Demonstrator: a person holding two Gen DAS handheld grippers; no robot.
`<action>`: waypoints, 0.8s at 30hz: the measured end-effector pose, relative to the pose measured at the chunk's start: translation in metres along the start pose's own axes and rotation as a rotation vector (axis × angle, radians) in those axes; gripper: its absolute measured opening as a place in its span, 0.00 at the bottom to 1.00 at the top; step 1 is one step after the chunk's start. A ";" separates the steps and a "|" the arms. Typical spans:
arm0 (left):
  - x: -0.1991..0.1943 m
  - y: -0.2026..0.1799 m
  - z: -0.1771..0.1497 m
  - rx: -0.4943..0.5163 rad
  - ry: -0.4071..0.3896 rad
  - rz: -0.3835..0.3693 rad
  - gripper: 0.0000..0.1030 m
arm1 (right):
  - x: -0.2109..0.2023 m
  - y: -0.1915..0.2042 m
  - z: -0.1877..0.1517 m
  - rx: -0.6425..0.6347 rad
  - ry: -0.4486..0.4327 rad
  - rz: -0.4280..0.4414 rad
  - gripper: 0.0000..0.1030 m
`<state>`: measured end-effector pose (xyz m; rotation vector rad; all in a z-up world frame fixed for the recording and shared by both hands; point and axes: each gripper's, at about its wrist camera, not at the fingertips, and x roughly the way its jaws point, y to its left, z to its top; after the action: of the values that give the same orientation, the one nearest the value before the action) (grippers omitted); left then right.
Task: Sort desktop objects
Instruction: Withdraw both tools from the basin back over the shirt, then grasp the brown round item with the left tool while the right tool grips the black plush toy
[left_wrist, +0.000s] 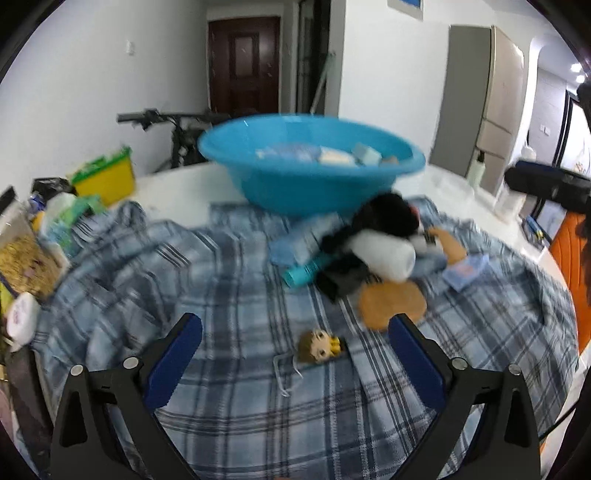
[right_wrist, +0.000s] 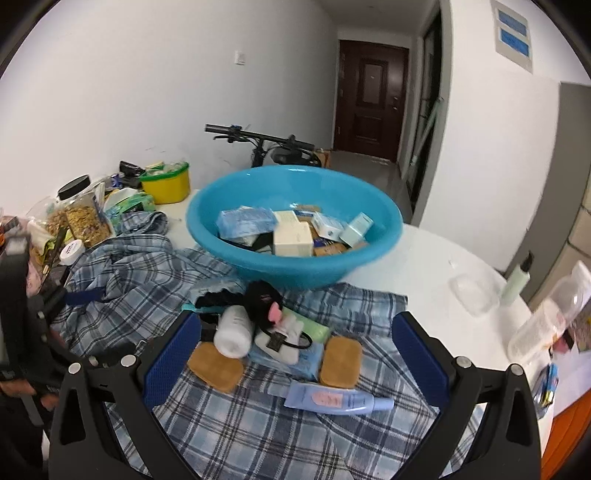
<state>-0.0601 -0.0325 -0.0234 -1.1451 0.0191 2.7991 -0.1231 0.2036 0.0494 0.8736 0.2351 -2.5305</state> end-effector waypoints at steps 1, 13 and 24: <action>0.006 -0.002 -0.001 0.005 0.008 0.001 0.83 | 0.001 -0.001 -0.001 0.006 0.003 0.011 1.00; 0.039 -0.008 -0.010 0.016 0.101 -0.024 0.49 | 0.020 0.003 -0.012 0.005 0.036 0.039 1.00; 0.051 -0.014 -0.015 0.036 0.124 -0.021 0.32 | 0.037 0.000 -0.013 0.010 0.058 0.049 1.00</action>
<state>-0.0845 -0.0144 -0.0692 -1.3010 0.0673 2.6935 -0.1418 0.1940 0.0167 0.9465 0.2167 -2.4658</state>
